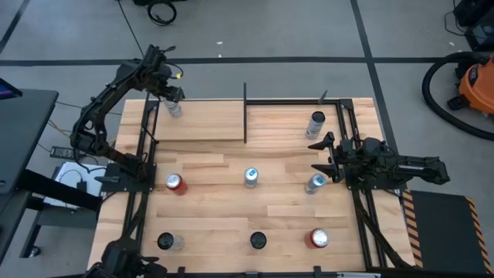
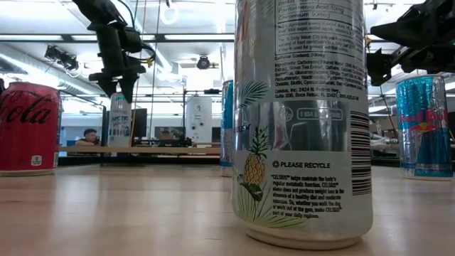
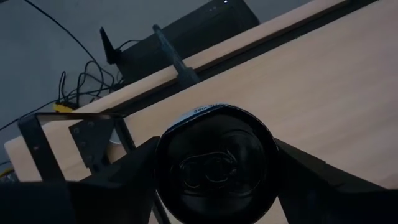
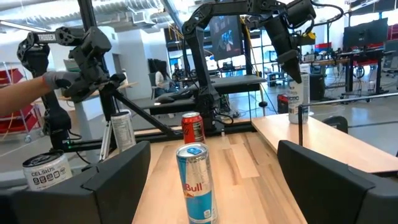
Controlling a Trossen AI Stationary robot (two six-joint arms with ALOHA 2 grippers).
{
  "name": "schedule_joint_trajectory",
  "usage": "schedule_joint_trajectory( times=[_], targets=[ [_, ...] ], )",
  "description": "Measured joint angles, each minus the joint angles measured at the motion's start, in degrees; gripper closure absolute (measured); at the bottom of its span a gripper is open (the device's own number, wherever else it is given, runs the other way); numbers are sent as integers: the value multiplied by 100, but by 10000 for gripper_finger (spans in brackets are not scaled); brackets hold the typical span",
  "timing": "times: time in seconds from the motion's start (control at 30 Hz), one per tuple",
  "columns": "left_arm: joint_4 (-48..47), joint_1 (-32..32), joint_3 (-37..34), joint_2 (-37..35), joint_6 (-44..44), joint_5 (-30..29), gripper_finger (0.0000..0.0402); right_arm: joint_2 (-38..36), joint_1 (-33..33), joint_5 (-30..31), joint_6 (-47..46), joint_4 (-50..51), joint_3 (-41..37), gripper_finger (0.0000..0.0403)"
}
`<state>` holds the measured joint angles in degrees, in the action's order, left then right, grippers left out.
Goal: Place canned beverage on shelf
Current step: Put the blue-white soda can on the shelf
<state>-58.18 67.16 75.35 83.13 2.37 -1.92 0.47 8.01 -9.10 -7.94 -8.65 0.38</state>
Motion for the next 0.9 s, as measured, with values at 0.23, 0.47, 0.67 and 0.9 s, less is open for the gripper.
schedule_joint_trajectory(
  times=[0.23, 0.47, 0.67, 0.9],
  targets=[
    [13, 4, -2, 0, -13, -43, 134, 0, 0, 0, -1, 164, -1, 42],
    [38, 4, -2, 0, -74, -89, 133, 0, 0, 0, 8, 160, 0, 42],
    [-50, 2, -2, -2, -26, -89, 133, 0, 1, 0, 15, 155, 0, 42],
    [-78, -52, -2, 0, 15, -89, 114, 0, 0, 0, 15, 151, 0, 42]
  ],
)
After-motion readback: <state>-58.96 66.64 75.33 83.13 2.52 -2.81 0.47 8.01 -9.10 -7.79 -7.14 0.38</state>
